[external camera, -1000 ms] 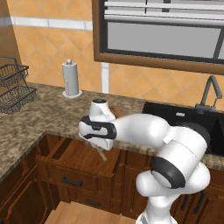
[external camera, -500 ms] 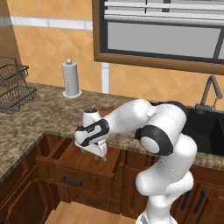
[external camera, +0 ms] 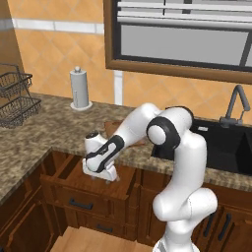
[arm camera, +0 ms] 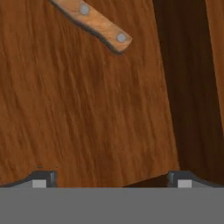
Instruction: Pick up the knife from the drawer and place it on the cutting board. Then place the meat from the plate to the cutting board.
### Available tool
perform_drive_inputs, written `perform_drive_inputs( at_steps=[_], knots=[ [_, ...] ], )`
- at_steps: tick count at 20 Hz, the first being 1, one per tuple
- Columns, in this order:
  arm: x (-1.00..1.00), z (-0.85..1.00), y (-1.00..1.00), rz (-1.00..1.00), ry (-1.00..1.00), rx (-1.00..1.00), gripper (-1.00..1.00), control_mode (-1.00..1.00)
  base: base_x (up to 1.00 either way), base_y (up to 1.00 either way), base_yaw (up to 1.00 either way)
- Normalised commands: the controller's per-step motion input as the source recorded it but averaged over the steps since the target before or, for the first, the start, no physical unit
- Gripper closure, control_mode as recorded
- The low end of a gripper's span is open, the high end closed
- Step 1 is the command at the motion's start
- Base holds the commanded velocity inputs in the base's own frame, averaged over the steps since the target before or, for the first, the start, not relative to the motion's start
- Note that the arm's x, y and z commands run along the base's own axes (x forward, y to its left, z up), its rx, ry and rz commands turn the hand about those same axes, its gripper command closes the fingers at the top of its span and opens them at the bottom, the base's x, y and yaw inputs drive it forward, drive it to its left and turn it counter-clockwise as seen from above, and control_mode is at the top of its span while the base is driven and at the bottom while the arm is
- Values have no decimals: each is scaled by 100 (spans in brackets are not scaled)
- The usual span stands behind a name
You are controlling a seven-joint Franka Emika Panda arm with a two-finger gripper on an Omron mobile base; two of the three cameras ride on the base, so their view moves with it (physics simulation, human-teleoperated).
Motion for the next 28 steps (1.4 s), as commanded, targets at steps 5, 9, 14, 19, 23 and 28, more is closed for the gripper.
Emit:
perform_drive_inputs(
  at_steps=[5, 9, 14, 19, 23, 28],
  knots=[
    [10, -33, 0, 8, 7, -2, -100, -100, 0, 0, 0],
    [0, -22, 5, 0, 3, 0, -100, -100, 0, 0, 0],
    [0, -31, 9, 0, 3, 0, -100, -100, 0, 0, 0],
    [-14, -27, 20, 3, 0, 0, -100, -100, 0, 0, 0],
    [-52, -5, 41, 3, 0, 0, -100, -100, 0, 0, 0],
    [-69, 0, 48, 1, -4, 0, -100, -100, 0, 0, 0]
  ],
)
